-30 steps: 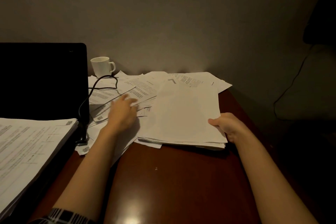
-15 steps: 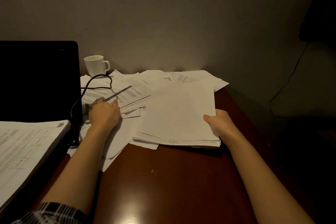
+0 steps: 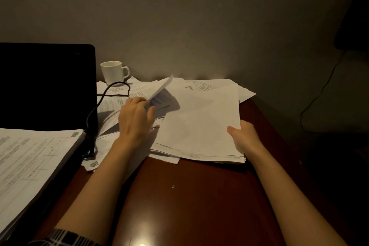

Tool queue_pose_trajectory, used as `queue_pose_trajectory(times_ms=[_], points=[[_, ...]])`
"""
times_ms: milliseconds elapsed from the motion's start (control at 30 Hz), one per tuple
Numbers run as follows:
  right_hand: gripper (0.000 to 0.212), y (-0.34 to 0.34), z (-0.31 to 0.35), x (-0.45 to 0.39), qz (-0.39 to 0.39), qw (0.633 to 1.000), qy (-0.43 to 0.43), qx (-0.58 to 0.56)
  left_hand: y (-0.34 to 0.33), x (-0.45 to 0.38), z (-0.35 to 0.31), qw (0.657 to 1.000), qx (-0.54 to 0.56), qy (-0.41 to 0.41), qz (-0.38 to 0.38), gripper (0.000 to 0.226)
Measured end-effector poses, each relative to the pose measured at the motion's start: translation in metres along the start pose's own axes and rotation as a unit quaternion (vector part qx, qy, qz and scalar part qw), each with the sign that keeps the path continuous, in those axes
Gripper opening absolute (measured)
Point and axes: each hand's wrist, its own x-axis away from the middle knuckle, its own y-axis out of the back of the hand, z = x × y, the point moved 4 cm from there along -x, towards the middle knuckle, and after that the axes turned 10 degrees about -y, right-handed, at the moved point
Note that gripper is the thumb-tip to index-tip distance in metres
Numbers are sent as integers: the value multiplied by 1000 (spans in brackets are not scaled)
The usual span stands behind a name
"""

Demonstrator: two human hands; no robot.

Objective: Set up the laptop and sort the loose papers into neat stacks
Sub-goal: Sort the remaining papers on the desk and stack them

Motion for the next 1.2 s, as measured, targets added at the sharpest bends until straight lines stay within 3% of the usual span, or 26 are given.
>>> queue_pose_trajectory(times_ms=[167,267,400,500,600,667,733,800,900,933,967,1000,1033,1067,1100,1133,1200], points=[[27,1,1,4,3,1000,4,5,-7,8,9,998,59,-33,10,27],[26,2,2,7,2,1000,6,13,-8,7,0,992,74,-96,18,20],[27,2,3,8,7,1000,-5,12,0,3,-31,972,116,-202,-39,25],[28,5,4,8,23,1000,-14,8,4,-2,-41,958,160,-218,-94,37],[28,11,6,7,36,999,-36,8,6,-1,-37,950,174,-232,-114,27],[28,15,7,7,42,998,-43,7,0,2,-27,953,214,-197,-84,22],[29,16,7,7,46,998,-47,16,-10,5,-12,941,332,-61,-9,22],[31,16,5,6,48,997,-61,3,-14,11,-5,881,464,91,29,25],[32,16,2,5,48,993,-91,-52,-9,13,-10,823,543,167,-6,19],[31,16,3,6,48,992,-100,-66,-8,14,-13,827,535,174,-13,19],[30,16,3,8,51,990,-107,-77,-9,13,-11,857,484,175,-14,18],[32,16,3,9,59,988,-110,-88,-15,11,-3,927,340,159,2,17],[33,16,4,9,71,987,-111,-94,-19,11,2,970,186,148,50,18],[31,15,4,10,82,986,-108,-94,-29,10,12,984,54,139,99,37],[29,14,4,11,89,987,-101,-87,-35,12,17,977,-18,145,156,62],[27,13,4,11,91,989,-91,-76,-39,14,19,967,-45,159,192,81],[27,13,3,11,87,991,-75,-66,-43,17,17,959,-58,161,226,96]])
